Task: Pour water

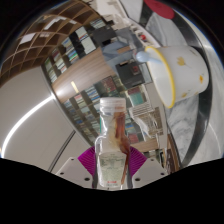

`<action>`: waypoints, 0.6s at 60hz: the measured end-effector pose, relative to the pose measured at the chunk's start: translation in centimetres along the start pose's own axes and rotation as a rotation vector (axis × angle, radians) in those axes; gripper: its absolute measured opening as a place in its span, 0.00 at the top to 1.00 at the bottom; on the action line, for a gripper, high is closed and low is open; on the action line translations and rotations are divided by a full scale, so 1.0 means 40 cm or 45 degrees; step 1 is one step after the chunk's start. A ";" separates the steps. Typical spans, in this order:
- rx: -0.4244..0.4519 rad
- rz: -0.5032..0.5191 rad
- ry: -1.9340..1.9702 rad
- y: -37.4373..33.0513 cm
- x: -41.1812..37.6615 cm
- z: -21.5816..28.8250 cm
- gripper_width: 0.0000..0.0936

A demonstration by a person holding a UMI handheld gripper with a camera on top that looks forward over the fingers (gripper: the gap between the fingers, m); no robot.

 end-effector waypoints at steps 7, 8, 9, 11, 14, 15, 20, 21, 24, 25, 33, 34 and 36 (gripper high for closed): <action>0.050 -0.048 0.115 -0.023 0.067 0.064 0.59; 0.049 -0.052 0.120 -0.026 0.073 0.066 0.59; 0.045 -0.054 0.122 -0.028 0.076 0.067 0.59; 0.038 -0.058 0.121 -0.030 0.079 0.068 0.58; 0.018 -0.058 0.122 -0.030 0.068 0.054 0.59; 0.011 -0.057 0.125 -0.027 0.066 0.052 0.59; -0.036 -0.061 0.106 -0.019 0.035 0.032 0.58; -0.050 -0.067 0.085 -0.015 0.031 0.028 0.59; -0.101 -0.086 -0.040 -0.004 0.003 0.018 0.59; -0.122 -0.093 -0.101 0.000 -0.009 0.014 0.59; -0.242 -0.141 -0.819 0.002 -0.167 0.030 0.58; -0.246 -0.141 -0.911 -0.002 -0.195 0.042 0.58; -0.245 -0.158 -1.100 0.010 -0.235 0.049 0.58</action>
Point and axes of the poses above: the point between the fingertips, and its own axes, seen from behind it with the camera up: x to the right, z up, y forward, the way the camera looks, the point moved 4 cm from there along -y, backward, against the way the camera looks, and after that the axes turned 9 degrees about z, right-handed, at the moved point
